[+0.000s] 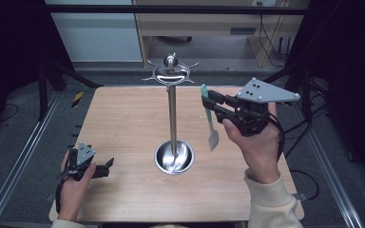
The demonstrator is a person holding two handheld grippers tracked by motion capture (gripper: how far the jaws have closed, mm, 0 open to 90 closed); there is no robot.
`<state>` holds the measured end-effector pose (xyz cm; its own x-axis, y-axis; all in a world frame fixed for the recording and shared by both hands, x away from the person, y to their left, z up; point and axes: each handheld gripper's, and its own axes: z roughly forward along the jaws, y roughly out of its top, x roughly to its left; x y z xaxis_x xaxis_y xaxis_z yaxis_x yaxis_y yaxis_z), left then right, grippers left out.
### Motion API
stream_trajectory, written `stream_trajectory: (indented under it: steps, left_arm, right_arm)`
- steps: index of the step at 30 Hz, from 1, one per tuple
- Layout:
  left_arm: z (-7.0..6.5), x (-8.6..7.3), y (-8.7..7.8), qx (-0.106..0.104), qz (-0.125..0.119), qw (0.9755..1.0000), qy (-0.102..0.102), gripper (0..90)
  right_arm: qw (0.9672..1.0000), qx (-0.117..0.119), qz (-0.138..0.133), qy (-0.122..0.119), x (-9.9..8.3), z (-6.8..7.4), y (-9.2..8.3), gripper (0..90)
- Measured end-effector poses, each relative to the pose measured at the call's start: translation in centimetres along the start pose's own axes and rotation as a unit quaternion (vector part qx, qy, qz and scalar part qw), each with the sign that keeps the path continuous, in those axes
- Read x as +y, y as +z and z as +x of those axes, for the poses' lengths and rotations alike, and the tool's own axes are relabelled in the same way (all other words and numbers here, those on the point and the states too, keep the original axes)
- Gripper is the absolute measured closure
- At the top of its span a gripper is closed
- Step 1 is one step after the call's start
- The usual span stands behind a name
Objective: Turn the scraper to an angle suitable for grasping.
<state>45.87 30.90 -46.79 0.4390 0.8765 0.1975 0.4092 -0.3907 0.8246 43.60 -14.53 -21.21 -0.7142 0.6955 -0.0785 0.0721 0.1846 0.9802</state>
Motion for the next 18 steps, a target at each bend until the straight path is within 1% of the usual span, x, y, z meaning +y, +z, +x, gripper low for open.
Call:
stream_trajectory:
  steps: [2,5,8,18]
  left_arm:
    - [0.0,0.0,0.0,0.000,0.000,1.0000,-0.001,3.1]
    - [0.1,0.0,-0.1,0.001,0.000,1.0000,0.000,3.1]
    - [0.1,0.0,-0.1,0.001,0.001,1.0000,-0.002,3.1]
    - [0.0,0.0,-0.1,0.000,0.000,1.0000,-0.001,3.1]
  right_arm:
    - [1.0000,0.001,-0.002,0.000,0.1,-0.1,0.1,74.2]
    - [0.9999,0.009,-0.005,0.005,0.4,-0.4,0.5,74.2]
    - [0.9999,0.012,-0.005,0.009,0.3,-0.5,0.8,74.2]
    - [0.9998,0.017,-0.004,0.009,0.5,-0.4,1.0,74.2]
